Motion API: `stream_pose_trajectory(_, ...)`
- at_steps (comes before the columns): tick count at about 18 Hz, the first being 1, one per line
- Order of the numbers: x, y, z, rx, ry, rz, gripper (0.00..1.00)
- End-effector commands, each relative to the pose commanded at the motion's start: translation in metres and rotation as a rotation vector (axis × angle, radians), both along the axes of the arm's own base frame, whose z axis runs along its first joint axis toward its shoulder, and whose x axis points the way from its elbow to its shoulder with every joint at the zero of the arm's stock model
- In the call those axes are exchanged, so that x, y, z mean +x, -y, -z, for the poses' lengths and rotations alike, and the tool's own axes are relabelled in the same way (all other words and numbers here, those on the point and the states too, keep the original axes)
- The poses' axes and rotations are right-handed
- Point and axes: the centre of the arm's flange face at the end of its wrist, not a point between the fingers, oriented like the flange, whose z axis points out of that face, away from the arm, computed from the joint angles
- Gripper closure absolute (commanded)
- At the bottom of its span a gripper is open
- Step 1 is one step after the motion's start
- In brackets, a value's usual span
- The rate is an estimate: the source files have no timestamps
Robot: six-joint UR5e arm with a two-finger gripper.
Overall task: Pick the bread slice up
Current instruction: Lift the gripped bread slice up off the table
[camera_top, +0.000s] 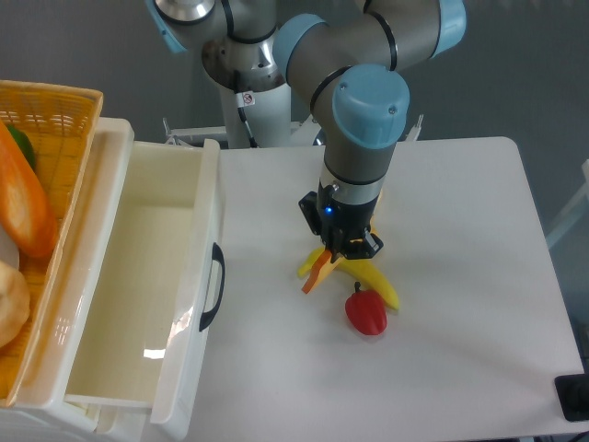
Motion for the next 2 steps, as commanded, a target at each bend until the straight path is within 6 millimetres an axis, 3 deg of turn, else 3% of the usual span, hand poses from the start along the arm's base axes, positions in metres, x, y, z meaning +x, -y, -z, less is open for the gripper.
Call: stream_pose_trajectory(2,0.0017,0.0013,0.0002,-0.001,0.001,0.0,1.0)
